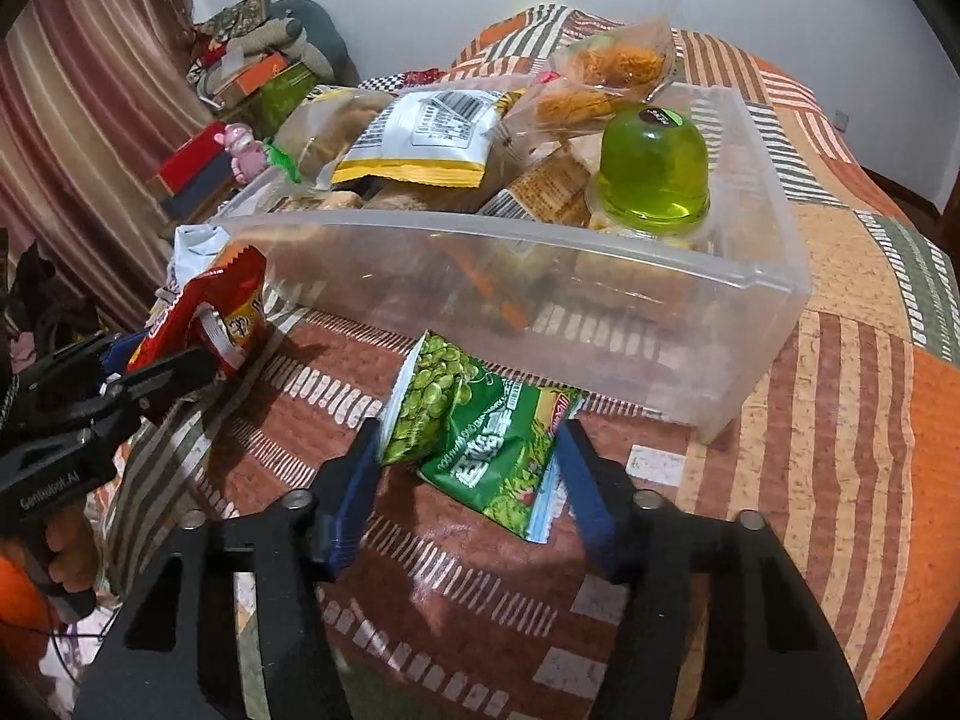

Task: Organize snacks
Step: 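Grasp the red chip bag with the left tool while the right tool reaches for the green pea bag, then lift the red chip bag with the left tool while the right tool grasps and lifts the green pea bag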

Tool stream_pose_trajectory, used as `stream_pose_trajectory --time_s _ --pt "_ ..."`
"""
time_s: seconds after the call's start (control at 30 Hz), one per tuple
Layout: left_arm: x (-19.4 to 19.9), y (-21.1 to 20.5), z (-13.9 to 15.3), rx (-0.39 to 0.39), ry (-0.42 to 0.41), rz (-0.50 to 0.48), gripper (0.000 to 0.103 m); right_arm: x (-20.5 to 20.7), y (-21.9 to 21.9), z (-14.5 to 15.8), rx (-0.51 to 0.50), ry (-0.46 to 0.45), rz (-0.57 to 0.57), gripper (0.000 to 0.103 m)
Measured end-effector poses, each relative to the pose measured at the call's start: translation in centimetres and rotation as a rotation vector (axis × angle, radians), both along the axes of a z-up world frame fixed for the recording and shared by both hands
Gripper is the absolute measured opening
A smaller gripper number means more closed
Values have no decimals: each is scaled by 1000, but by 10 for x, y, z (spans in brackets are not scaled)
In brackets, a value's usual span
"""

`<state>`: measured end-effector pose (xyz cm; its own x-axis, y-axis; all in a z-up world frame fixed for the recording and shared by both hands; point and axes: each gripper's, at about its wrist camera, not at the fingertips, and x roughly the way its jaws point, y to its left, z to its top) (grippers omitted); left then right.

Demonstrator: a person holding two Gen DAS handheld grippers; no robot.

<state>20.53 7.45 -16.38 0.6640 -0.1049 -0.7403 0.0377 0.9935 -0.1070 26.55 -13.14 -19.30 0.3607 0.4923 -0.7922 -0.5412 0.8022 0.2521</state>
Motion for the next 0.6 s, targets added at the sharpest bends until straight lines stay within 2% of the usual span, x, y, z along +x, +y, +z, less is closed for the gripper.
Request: stream_pose_trajectory --time_s 0.03,0.13,0.27,0.33,0.4,0.43,0.5,0.53,0.6 --pt "-1 -1 1 0 -4 1 42 -3 -1 2 2 -9 6 45" --pt "-5 -2 9 6 -19 0 35 -10 -2 7 -1 -33 12 38" --pt "-11 -6 21 -6 -40 -5 29 -16 -6 12 12 -39 9 34" --pt "-14 -9 26 1 -54 -7 21 -19 -11 16 21 -49 4 33" --pt "-18 -11 32 9 -70 -7 20 -22 -14 20 33 -60 1 31" --pt "-19 -12 35 6 -75 -11 20 -24 -16 23 35 -65 2 23" --pt "-22 -14 41 5 -85 -15 19 -25 -12 29 44 -73 6 17" --pt "-24 -15 44 5 -91 -17 18 -25 -12 30 49 -75 10 6" --pt "-27 -17 50 7 -107 -20 18 -28 -13 36 52 -93 12 6"
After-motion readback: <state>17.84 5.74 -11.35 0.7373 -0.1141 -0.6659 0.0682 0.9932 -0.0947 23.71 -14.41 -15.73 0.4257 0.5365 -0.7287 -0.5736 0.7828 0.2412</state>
